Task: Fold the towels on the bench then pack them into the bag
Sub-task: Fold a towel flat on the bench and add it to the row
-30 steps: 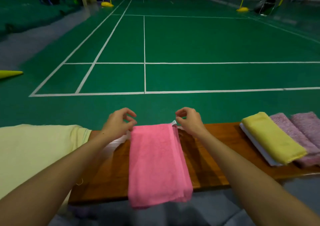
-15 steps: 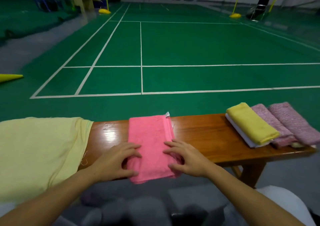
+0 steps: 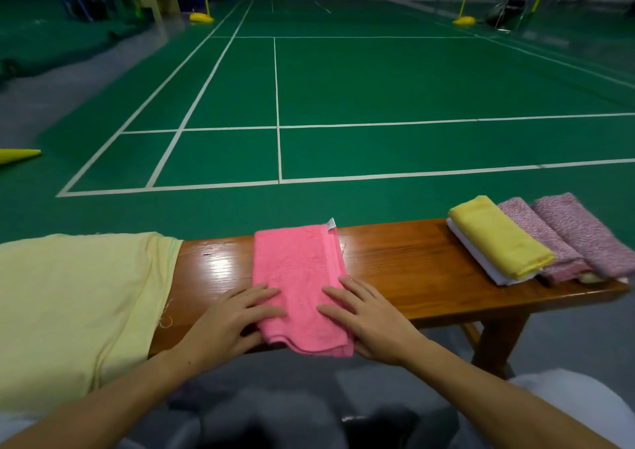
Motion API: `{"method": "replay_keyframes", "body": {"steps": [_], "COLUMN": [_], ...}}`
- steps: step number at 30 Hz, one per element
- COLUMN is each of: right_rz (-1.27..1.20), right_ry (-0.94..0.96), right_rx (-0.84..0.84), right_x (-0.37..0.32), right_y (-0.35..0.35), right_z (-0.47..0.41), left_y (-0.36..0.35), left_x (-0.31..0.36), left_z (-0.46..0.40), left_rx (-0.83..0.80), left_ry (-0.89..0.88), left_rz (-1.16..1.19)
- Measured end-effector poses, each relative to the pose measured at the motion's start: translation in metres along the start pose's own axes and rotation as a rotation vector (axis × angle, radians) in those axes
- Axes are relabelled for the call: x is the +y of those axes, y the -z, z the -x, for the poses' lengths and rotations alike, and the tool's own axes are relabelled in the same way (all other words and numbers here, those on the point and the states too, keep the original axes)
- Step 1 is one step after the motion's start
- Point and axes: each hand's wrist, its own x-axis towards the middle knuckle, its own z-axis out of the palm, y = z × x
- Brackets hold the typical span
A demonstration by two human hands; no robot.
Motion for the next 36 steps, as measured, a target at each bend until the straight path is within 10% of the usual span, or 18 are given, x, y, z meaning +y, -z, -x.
{"method": "replay_keyframes", "body": {"steps": [16, 26, 36], "right_rz": [-0.963, -1.768, -1.374], "right_ry": [-0.425, -0.799, -0.918], "right_rx": [0.317, 0.172, 0.453], "right_x": [-0.013, -0.01, 0.02], "right_y": [0.048, 0.059, 0.039], "right_z": [-0.003, -0.032, -0.08], "left_y": [0.031, 0.027, 0.037], "left_x": [0.032, 0.034, 0.013], "left_z": [-0.021, -0.044, -0.074], "left_rx": [0.121, 0.249, 0.415], "left_ry": [0.31, 0.812, 0.883], "left_rz": [0.79, 1.22, 1.209]}}
